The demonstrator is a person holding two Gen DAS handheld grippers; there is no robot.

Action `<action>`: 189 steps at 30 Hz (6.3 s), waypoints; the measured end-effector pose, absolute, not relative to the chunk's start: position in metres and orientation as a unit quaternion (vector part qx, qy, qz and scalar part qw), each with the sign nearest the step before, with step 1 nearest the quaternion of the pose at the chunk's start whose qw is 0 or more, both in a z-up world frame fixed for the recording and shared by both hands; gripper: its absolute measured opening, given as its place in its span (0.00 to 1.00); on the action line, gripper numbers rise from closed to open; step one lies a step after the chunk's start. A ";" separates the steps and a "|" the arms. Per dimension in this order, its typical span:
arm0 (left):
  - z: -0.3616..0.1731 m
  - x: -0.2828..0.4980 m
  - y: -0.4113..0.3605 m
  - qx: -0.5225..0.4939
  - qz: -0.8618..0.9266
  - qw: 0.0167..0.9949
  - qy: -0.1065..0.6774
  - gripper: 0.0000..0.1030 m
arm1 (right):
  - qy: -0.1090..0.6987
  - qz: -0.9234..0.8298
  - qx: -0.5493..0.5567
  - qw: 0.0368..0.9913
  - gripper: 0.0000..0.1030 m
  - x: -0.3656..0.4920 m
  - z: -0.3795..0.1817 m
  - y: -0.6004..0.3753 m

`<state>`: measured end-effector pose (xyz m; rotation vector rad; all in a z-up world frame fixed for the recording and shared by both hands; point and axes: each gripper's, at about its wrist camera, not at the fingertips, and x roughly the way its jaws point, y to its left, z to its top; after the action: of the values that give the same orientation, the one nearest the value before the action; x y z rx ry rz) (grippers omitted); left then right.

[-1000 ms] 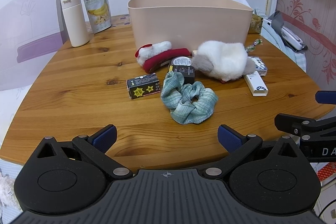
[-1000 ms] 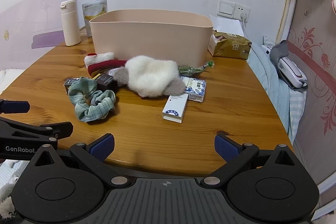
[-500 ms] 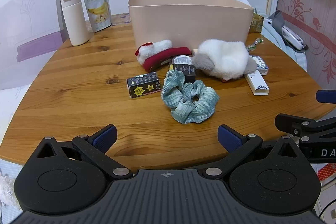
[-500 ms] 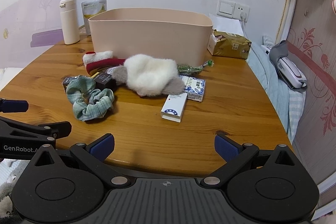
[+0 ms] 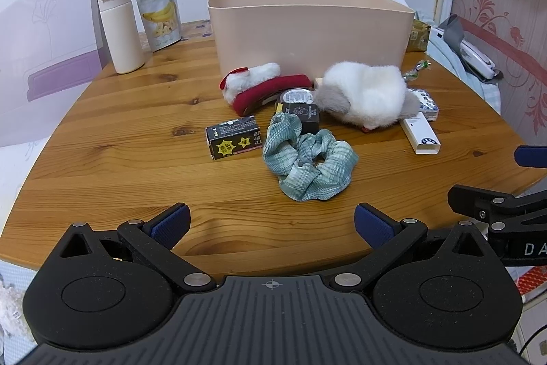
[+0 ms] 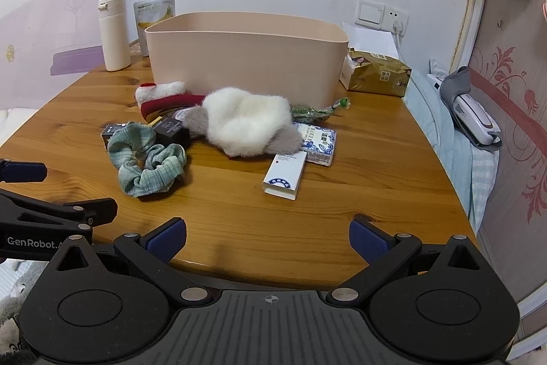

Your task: Organize objects

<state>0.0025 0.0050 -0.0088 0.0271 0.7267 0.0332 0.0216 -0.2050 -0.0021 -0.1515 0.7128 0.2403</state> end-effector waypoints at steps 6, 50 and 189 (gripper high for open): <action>-0.011 0.009 0.004 0.012 0.017 0.933 0.359 1.00 | 0.352 0.116 -0.064 0.927 1.00 0.025 -0.004 -0.209; -0.037 0.075 0.002 -0.012 -0.016 0.924 0.383 1.00 | 0.409 0.106 -0.050 0.905 1.00 0.098 -0.045 -0.212; 0.072 0.270 0.020 0.007 -0.055 0.955 0.291 0.83 | 0.285 0.104 -0.026 0.952 0.96 0.276 0.051 -0.182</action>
<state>0.2698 0.0196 0.0719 0.0150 0.5911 -0.1119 0.2759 -0.1816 0.0508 -0.0530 0.5800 0.2115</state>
